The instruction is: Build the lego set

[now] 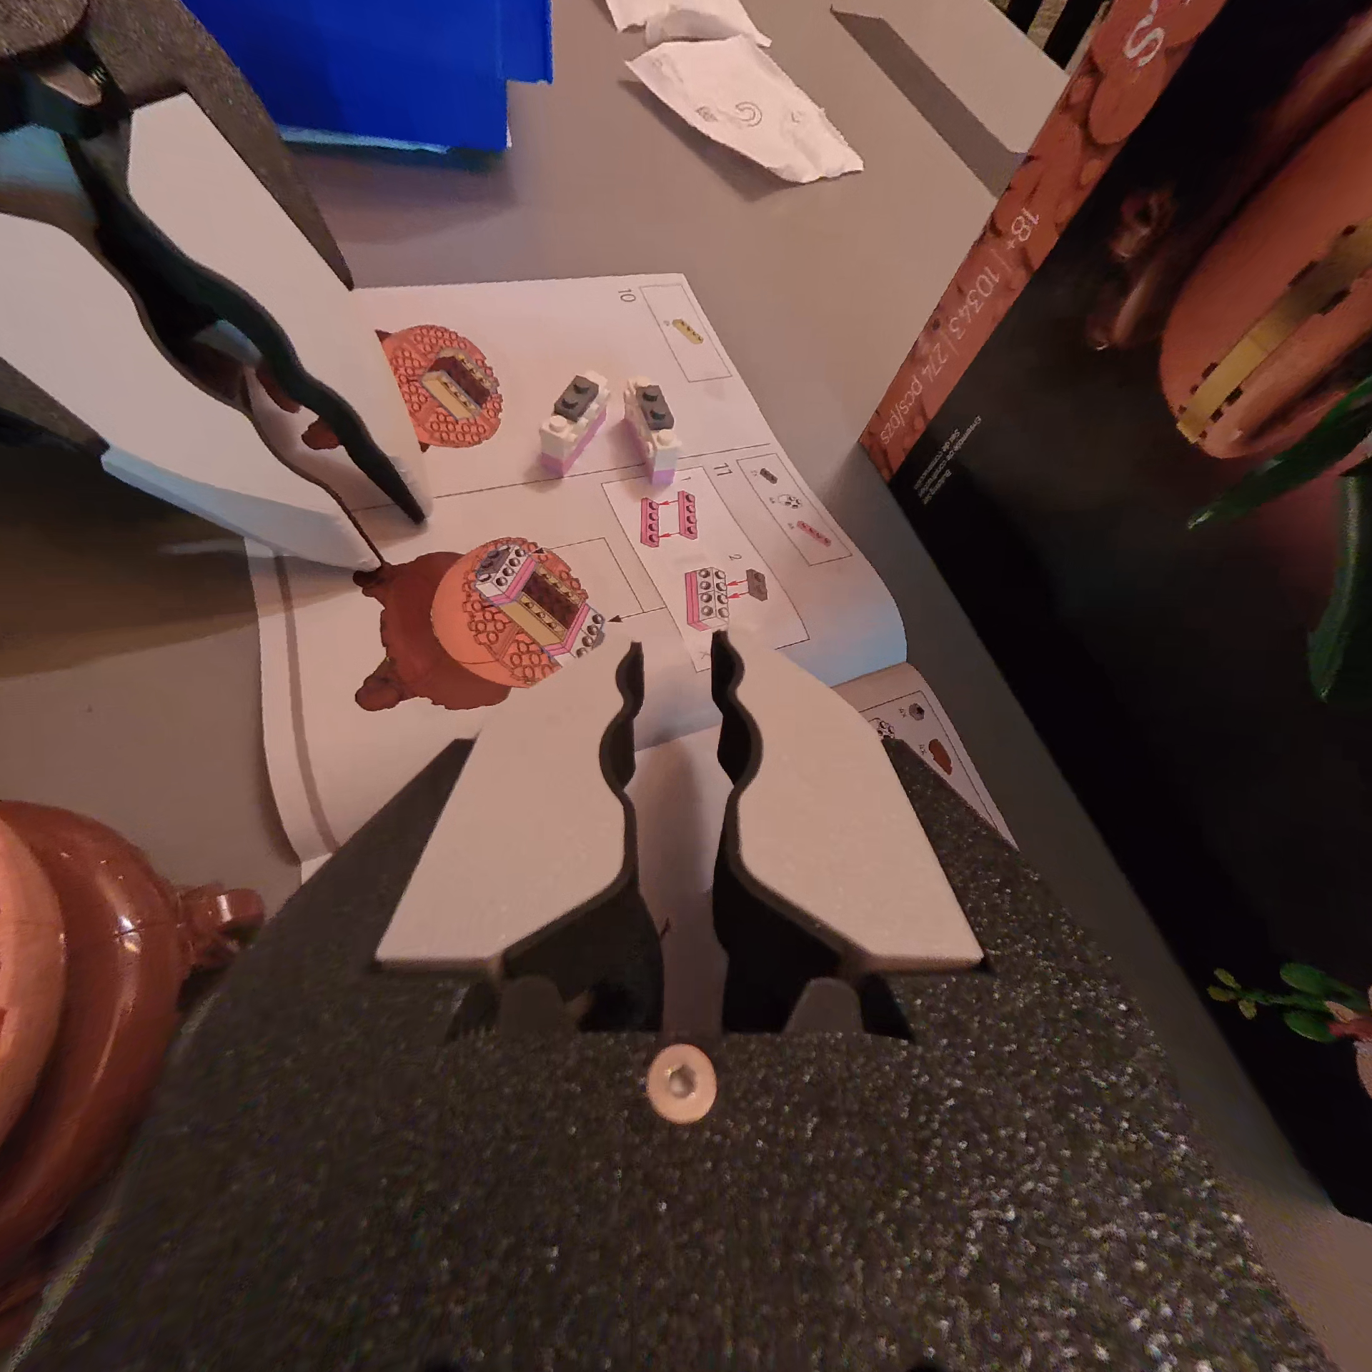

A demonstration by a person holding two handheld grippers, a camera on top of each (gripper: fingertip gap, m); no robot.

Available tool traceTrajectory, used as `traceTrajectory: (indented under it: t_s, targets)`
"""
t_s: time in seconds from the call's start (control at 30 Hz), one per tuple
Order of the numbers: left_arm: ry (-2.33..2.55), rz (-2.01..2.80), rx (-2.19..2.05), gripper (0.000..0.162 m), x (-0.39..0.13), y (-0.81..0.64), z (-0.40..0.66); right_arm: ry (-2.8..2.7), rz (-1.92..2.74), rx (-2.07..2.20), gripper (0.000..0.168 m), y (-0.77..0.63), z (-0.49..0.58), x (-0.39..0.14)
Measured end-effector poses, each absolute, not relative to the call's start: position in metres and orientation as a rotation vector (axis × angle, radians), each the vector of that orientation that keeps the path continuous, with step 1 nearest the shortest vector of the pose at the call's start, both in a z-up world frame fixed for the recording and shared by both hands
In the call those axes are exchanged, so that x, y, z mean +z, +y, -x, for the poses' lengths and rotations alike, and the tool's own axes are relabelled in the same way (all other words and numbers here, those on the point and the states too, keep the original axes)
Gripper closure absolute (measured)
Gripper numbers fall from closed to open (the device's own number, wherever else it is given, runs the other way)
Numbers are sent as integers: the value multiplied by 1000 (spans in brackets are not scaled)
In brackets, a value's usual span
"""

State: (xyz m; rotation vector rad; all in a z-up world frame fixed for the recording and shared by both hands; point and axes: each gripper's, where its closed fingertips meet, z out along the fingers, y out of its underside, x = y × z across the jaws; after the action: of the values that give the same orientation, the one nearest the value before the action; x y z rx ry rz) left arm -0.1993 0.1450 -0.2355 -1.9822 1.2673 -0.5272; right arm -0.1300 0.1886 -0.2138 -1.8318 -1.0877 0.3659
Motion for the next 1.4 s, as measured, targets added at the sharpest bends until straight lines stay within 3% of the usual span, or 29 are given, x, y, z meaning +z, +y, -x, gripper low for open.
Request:
traceTrajectory:
  t_s: [0.47,0.73,1.0,1.13,1.27,1.4]
  targets:
    - [1273,1971,-511,147,-235,145,199,-1128,1808,447,151,218,146,-194]
    - [1269,1981,-528,147,-235,146,199,-1169,1880,630,149,227,177,-210]
    - [1267,1984,-532,147,-235,146,199,-1346,1893,554,147,235,201,-225]
    - [1267,1981,-526,147,-235,147,199,-1349,1889,497,157,240,198,-223]
    - [1259,1979,-517,144,-235,148,199,-1016,1939,801,157,230,175,-186]
    - [1157,1863,-649,135,-208,149,190,-446,1672,1597,158,194,148,-110]
